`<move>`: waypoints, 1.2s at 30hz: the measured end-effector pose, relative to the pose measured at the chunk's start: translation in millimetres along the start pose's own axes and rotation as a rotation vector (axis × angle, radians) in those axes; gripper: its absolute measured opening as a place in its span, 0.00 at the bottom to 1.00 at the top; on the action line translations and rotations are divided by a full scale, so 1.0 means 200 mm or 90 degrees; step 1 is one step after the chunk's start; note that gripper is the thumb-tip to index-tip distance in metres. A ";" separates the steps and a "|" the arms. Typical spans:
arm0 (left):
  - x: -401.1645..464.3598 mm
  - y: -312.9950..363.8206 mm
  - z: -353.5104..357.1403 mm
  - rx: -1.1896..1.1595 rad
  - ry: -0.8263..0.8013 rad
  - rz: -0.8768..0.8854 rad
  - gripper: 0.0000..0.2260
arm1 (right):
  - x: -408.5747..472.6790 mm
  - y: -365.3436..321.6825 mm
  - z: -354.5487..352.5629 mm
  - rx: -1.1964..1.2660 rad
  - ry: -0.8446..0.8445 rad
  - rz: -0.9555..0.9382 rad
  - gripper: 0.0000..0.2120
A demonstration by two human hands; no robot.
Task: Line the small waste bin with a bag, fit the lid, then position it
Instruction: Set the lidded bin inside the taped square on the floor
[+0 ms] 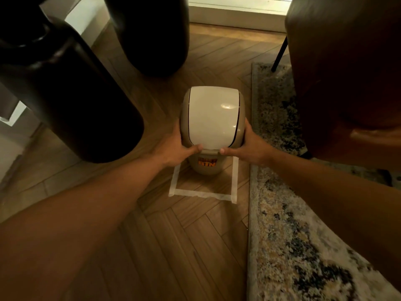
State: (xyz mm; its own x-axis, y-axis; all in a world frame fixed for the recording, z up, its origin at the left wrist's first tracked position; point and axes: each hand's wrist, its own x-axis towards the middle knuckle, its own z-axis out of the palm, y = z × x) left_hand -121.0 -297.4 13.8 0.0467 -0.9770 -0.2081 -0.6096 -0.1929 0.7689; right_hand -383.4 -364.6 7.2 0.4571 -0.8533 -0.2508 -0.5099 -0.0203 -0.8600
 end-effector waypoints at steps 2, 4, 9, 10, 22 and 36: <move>-0.01 -0.01 -0.02 -0.039 -0.018 0.001 0.52 | -0.02 -0.01 0.00 0.010 -0.006 0.004 0.70; -0.02 0.00 -0.03 -0.060 -0.029 -0.016 0.51 | -0.04 -0.01 0.01 0.015 -0.006 0.003 0.70; -0.06 0.00 -0.04 -0.071 -0.034 -0.025 0.49 | -0.10 -0.04 0.02 0.006 -0.009 -0.004 0.69; -0.07 0.00 -0.04 -0.075 -0.036 -0.027 0.49 | -0.11 -0.03 0.03 0.005 -0.008 -0.006 0.69; -0.07 0.03 -0.08 0.015 -0.041 -0.013 0.52 | -0.13 -0.03 0.02 -0.017 -0.007 0.032 0.73; -0.06 -0.01 -0.11 0.057 -0.040 0.058 0.57 | -0.26 -0.14 0.03 -0.183 0.078 -0.040 0.67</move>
State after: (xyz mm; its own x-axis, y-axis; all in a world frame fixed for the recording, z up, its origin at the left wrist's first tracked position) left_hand -102.9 -287.7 28.2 -0.0598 -0.9821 -0.1787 -0.6776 -0.0915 0.7297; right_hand -388.1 -315.8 41.8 0.4116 -0.9020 -0.1301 -0.6767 -0.2069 -0.7066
